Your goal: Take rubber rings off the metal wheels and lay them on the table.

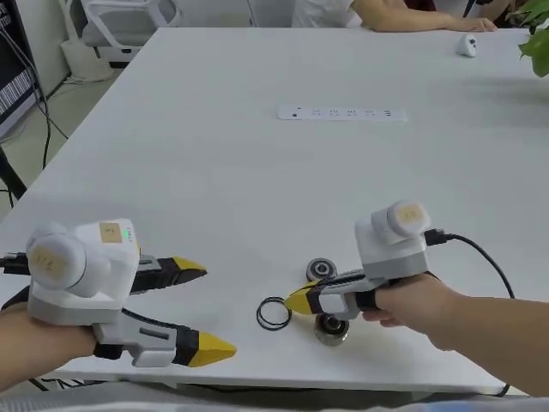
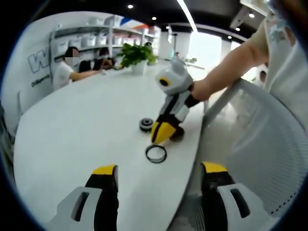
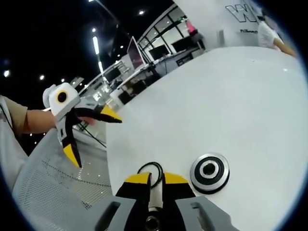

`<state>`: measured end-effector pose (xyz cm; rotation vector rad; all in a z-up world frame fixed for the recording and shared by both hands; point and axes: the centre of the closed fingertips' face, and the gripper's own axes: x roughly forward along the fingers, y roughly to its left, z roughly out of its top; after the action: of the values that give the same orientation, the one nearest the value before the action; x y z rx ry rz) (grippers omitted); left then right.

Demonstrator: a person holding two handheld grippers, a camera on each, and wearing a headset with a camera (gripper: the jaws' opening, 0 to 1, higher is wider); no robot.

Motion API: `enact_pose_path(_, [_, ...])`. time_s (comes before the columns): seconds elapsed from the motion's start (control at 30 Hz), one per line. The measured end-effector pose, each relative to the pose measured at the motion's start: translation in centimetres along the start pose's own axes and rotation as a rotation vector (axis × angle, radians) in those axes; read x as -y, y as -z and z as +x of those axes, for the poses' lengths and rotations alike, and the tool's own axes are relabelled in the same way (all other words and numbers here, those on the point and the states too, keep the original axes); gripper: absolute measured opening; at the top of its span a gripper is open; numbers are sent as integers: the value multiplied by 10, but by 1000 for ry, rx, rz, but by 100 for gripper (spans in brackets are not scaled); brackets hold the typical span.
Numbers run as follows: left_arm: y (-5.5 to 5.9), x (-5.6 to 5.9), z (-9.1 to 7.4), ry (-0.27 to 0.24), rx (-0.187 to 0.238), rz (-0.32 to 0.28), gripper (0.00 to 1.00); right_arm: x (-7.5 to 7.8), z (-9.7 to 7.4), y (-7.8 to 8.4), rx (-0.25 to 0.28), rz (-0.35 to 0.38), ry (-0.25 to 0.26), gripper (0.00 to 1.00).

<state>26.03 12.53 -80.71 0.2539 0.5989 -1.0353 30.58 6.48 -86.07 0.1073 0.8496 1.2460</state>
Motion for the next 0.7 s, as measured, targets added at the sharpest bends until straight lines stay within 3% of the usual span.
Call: enact_pose_path(0.7, [-11, -7, 0, -10, 17, 10, 70, -14, -22, -30, 111, -26, -27, 16])
